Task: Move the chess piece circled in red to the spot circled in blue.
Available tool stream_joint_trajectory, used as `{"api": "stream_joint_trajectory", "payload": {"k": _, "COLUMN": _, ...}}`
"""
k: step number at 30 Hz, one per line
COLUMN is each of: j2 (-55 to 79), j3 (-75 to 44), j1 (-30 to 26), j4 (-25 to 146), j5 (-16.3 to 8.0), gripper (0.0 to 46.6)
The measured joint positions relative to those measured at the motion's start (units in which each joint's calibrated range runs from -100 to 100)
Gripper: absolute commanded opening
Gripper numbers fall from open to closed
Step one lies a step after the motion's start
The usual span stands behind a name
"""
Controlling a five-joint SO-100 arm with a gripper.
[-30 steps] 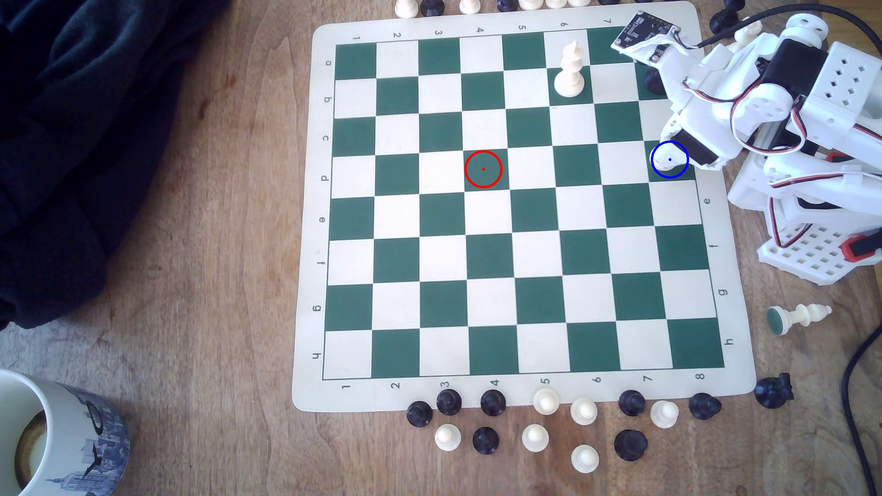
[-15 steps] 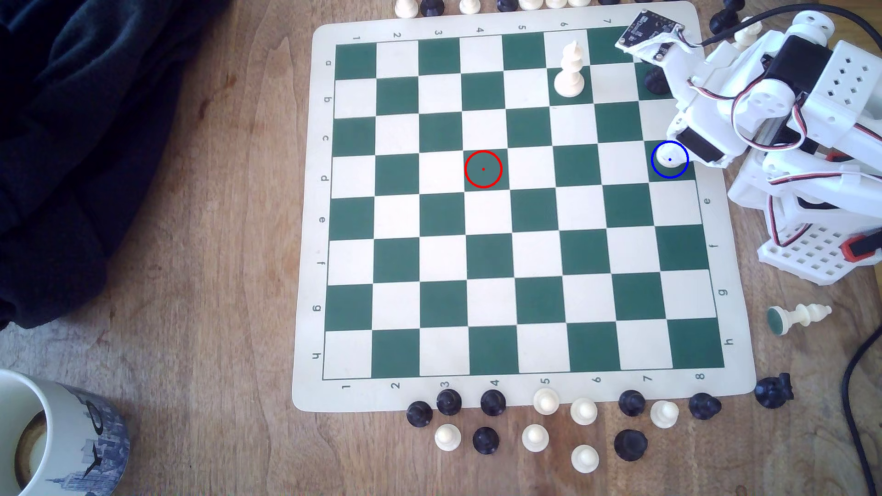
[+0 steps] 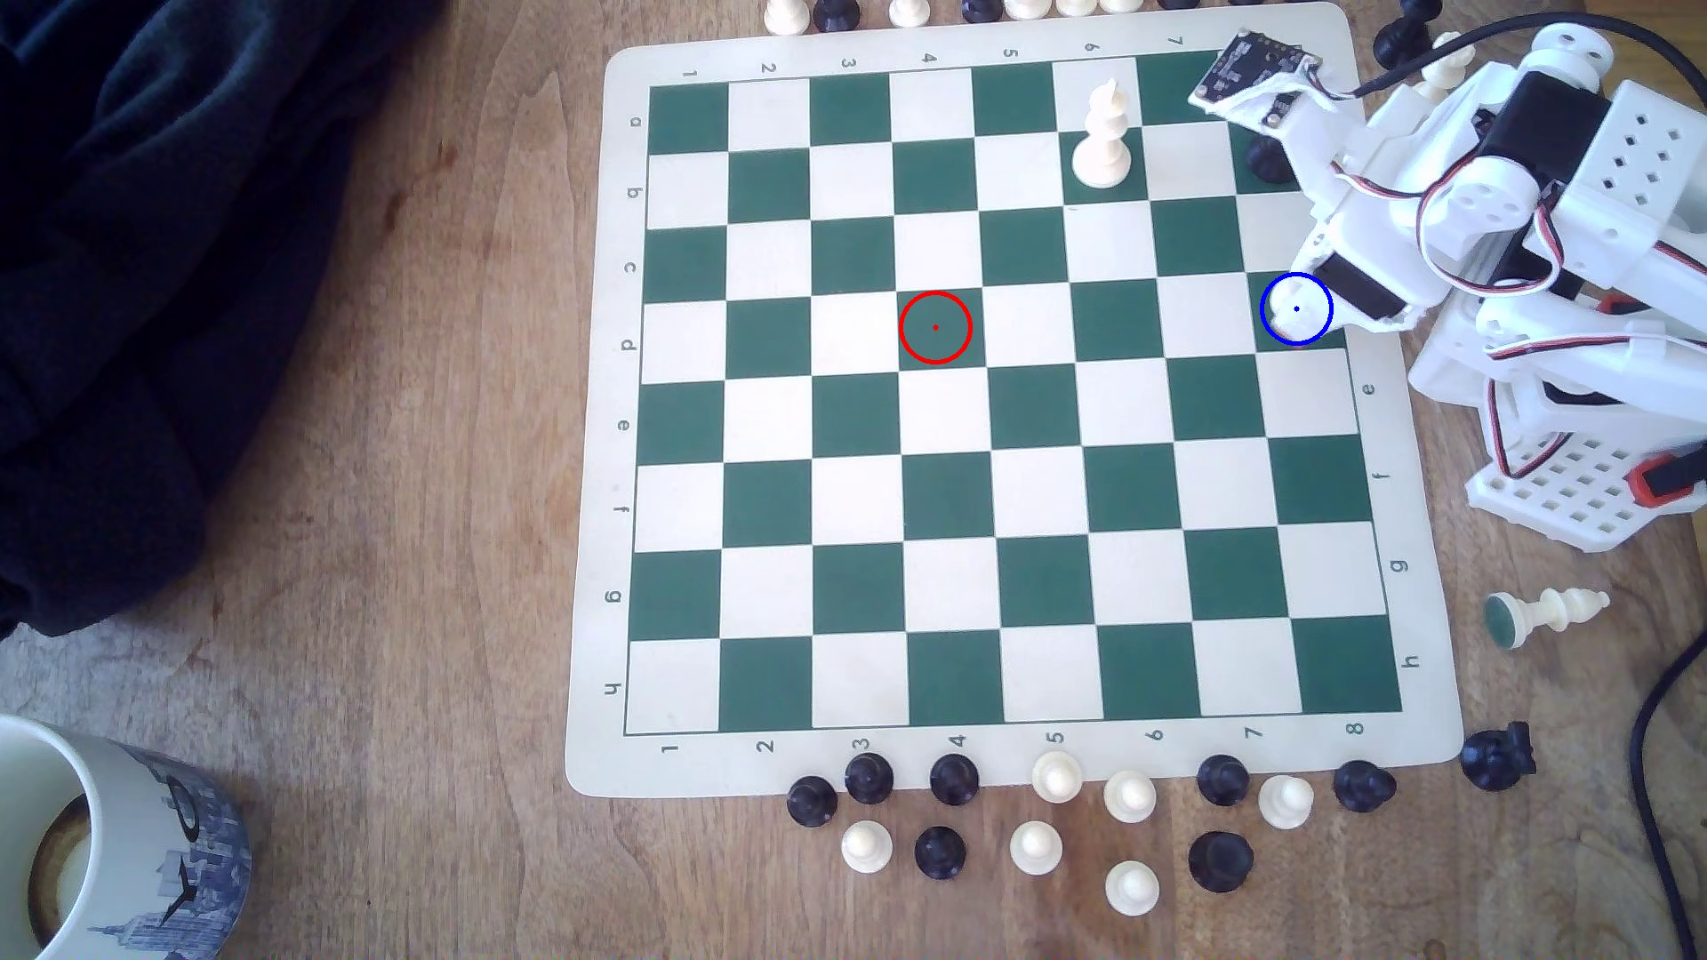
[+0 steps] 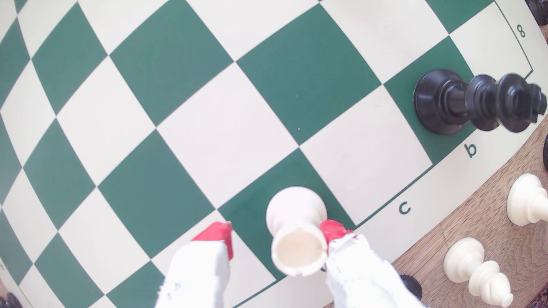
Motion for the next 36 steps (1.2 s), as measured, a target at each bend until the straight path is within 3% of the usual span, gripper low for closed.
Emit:
{"api": "stream_joint_trajectory", "payload": {"k": 7, "j2": -1.1, "j3": 0.0, "j1": 0.6, "j4": -1.4, "j5": 0.0, "gripper": 20.9}}
{"api": "stream_joint_trajectory", "payload": {"k": 13, "j2": -2.6, "j3": 0.0, "j1": 0.7, "j4": -13.9, "j5": -0.1, "gripper": 20.5}}
{"api": "stream_joint_trajectory", "payload": {"k": 16, "j2": -2.5, "j3": 0.0, "j1": 0.7, "j4": -23.8, "j5": 0.1, "gripper": 13.4}}
{"api": "stream_joint_trajectory", "payload": {"k": 20, "j2": -4.1, "j3": 3.1, "j1": 0.1, "j4": -41.6, "j5": 2.3, "gripper": 5.7}}
{"api": "stream_joint_trajectory", "payload": {"k": 23, "j2": -6.0, "j3": 7.3, "j1": -2.4, "j4": -58.9, "j5": 2.5, "gripper": 0.3}}
{"api": "stream_joint_trajectory", "payload": {"k": 29, "j2": -10.1, "j3": 11.4, "j1": -8.6, "j4": -89.8, "j5": 2.7, "gripper": 0.2}}
{"api": "stream_joint_trajectory", "payload": {"k": 36, "j2": -12.4, "j3": 12.3, "j1": -19.4, "j4": -124.5, "j5": 2.9, "gripper": 0.2}}
